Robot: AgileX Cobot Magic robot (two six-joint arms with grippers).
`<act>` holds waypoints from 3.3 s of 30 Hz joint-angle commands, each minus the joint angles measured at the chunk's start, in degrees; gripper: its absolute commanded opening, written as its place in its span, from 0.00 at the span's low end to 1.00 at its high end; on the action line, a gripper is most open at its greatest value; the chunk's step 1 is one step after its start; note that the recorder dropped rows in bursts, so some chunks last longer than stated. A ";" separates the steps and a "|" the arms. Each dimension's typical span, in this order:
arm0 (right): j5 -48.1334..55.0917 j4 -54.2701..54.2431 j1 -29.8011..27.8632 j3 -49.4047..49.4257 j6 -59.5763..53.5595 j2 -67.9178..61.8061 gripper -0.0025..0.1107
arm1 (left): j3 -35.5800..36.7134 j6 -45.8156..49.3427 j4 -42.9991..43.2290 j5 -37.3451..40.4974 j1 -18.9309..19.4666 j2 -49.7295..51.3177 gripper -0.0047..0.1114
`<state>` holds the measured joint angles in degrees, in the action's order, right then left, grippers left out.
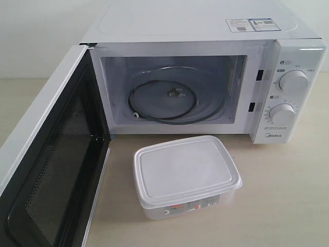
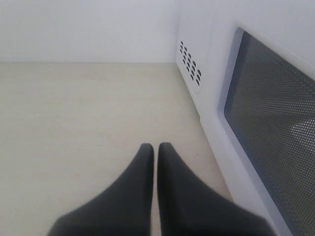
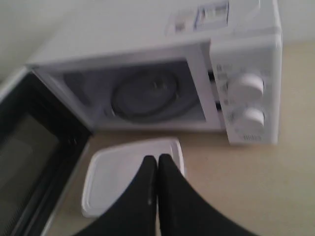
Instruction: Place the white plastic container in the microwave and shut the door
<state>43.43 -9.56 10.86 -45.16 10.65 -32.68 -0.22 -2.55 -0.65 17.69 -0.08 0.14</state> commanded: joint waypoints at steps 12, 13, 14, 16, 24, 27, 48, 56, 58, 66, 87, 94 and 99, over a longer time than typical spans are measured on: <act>3.61 -51.44 4.97 9.12 -50.67 -26.38 0.02 | 0.22 -0.44 0.09 -0.11 0.23 -0.14 0.07; -0.20 -54.66 7.36 10.61 -51.87 -28.19 0.02 | 0.22 -0.44 0.09 -0.11 0.23 -0.14 0.07; -8.36 -58.78 12.62 12.35 -52.86 -31.10 0.02 | 0.22 -0.44 0.09 -0.11 0.23 -0.14 0.07; -20.02 -64.26 22.50 14.06 -54.55 -34.93 0.02 | 0.22 -0.44 0.09 -0.11 0.23 -0.14 0.07; -59.45 -73.20 48.40 15.20 -35.37 -43.03 0.02 | 0.22 -0.44 0.09 -0.11 0.23 -0.14 0.07; -66.95 -58.91 52.17 18.68 -9.32 -46.04 0.02 | 0.22 -0.44 0.09 -0.11 0.23 -0.14 0.07; -95.75 -32.03 57.15 34.64 51.82 -62.96 0.02 | 0.22 -0.44 0.09 -0.11 0.23 -0.14 0.07; -103.22 -30.37 57.15 35.61 58.80 -64.01 0.03 | 0.22 -0.44 0.09 -0.11 0.23 -0.14 0.07; -105.68 -30.00 57.15 36.85 59.38 -64.01 0.06 | 0.22 -0.44 0.09 -0.11 0.23 -0.14 0.07; -106.81 -30.68 57.15 38.41 59.38 -64.01 0.39 | 0.22 -0.44 0.09 -0.11 0.23 -0.14 0.07; -104.13 -38.95 57.04 34.64 61.45 -64.01 0.47 | 0.22 -0.44 0.09 -0.11 0.23 -0.14 0.07; -104.00 -39.32 57.04 32.85 62.46 -66.54 0.47 | 0.22 -0.44 0.09 -0.11 0.23 -0.14 0.07; -108.45 -37.62 57.04 31.96 68.60 -72.80 0.46 | 0.22 -0.44 0.09 -0.11 0.23 -0.14 0.07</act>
<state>-61.82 -48.36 67.92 -12.40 76.13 -102.81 -0.22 -2.55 -0.65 17.69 -0.08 0.14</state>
